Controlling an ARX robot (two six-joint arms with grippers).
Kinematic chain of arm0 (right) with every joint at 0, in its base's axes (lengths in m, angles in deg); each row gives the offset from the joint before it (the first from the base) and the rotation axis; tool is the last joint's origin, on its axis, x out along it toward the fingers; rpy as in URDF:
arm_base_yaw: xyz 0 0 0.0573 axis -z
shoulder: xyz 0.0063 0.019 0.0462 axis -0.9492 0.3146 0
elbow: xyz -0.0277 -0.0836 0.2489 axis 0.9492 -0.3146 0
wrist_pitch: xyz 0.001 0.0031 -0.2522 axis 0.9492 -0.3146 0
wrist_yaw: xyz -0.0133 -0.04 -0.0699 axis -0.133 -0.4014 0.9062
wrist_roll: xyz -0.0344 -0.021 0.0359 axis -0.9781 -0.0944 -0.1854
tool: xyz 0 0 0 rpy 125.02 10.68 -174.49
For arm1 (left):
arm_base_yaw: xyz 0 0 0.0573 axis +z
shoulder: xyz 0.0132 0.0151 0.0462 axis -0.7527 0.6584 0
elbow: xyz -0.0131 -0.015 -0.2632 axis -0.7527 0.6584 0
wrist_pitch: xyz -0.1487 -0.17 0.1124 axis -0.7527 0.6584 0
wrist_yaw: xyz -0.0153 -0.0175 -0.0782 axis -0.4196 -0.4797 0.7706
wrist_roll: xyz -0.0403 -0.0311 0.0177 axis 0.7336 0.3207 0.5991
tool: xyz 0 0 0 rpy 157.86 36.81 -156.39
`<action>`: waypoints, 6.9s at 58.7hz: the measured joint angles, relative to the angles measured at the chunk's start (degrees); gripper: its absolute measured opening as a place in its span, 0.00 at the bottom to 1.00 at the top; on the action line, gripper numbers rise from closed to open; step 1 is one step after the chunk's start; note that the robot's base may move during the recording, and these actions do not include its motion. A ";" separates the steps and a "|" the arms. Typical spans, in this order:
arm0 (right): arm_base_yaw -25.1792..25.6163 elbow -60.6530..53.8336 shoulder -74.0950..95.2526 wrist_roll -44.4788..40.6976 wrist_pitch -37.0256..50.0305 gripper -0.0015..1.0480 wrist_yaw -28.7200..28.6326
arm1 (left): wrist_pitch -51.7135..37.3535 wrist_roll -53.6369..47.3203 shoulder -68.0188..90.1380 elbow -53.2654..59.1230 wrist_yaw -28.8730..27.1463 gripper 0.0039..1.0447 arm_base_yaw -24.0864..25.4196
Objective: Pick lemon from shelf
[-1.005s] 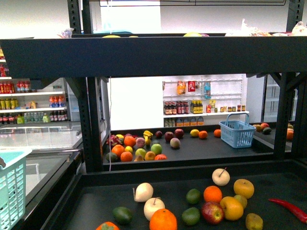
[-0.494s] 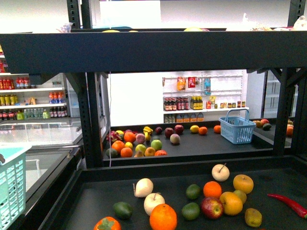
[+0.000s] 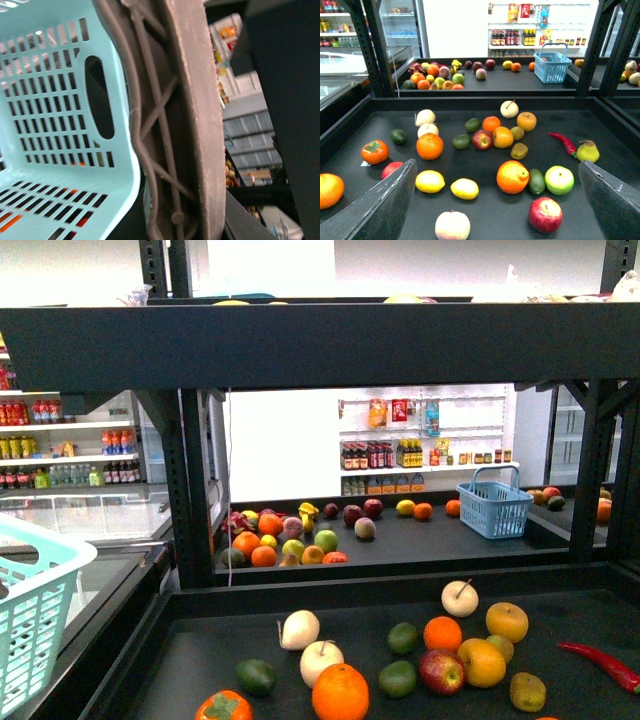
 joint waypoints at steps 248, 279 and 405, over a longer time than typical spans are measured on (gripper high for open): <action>-5.70 94.55 164.41 -52.61 34.05 0.93 -38.75 | -25.55 2.45 10.47 10.93 4.55 0.06 -42.27; -6.86 117.81 174.79 -54.86 19.47 0.93 -32.17 | -25.55 2.45 10.47 10.93 4.55 0.06 -42.27; -9.31 55.39 116.72 -19.21 48.70 0.61 -32.63 | -25.55 2.45 10.47 10.93 4.61 0.06 -42.27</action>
